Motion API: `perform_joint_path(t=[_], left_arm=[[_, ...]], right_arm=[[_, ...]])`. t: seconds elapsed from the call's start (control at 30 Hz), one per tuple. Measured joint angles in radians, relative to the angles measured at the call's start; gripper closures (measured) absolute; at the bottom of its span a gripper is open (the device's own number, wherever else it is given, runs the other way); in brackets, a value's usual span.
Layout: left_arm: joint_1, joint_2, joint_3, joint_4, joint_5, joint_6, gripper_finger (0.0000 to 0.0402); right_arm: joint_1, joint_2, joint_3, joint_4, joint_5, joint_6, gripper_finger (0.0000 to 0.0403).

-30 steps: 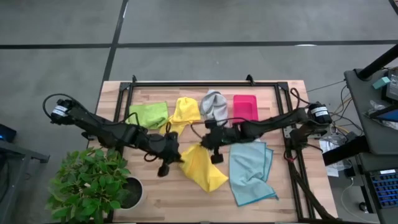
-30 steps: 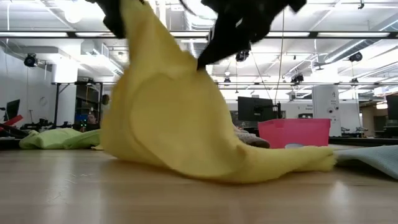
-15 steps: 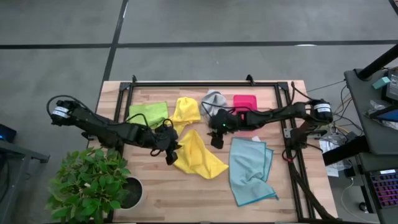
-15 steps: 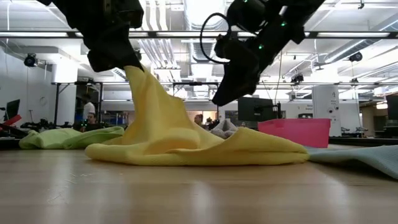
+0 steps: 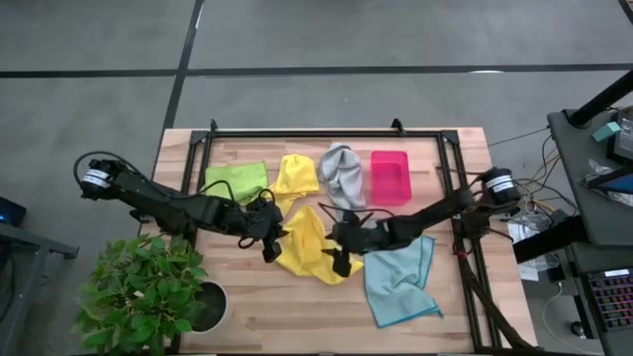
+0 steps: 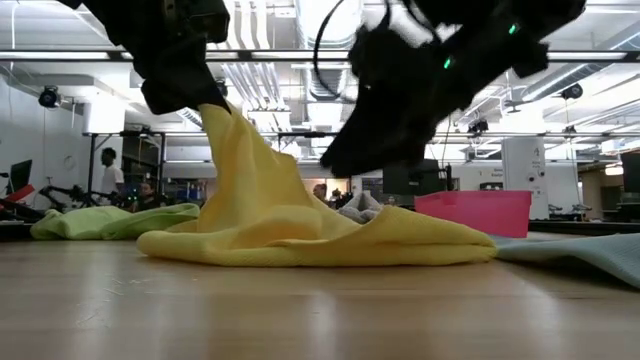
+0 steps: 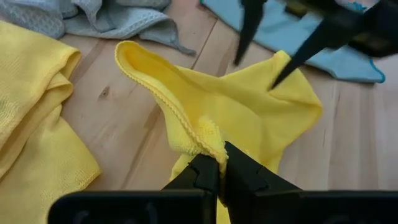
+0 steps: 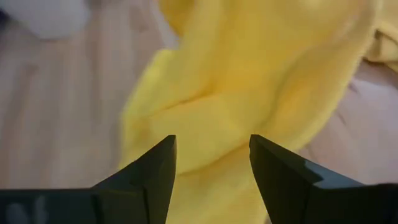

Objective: Fold microfiber towels
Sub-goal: Fold the bottom yellow microfiber towel

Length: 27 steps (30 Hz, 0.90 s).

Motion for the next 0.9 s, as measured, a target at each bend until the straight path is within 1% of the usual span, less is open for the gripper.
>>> perform_joint_path(t=[0.17,0.4,0.53,0.67,0.87,0.9], left_arm=[[0.000,-0.004,0.002,-0.001,0.003,0.000,0.0402],[0.000,-0.005,0.004,0.000,0.005,0.000,0.0402],[-0.001,-0.006,0.004,0.000,0.005,0.000,0.0402],[0.000,-0.009,0.003,0.000,0.005,0.001,0.0402],[0.000,-0.011,0.010,0.005,0.005,0.010,0.0402],[0.000,-0.013,0.010,0.006,0.005,0.010,0.0402]], right_arm=[[-0.023,0.079,0.052,0.007,0.075,-0.028,0.0209],[-0.066,0.112,0.094,0.011,0.075,-0.103,0.0212],[-0.073,0.113,0.094,0.010,0.071,-0.117,0.0231],[-0.074,0.113,0.094,0.049,0.020,-0.141,0.0275],[-0.075,0.152,0.094,0.109,0.009,-0.140,0.0374],[-0.075,0.158,0.094,0.113,0.002,-0.139,0.0384]])
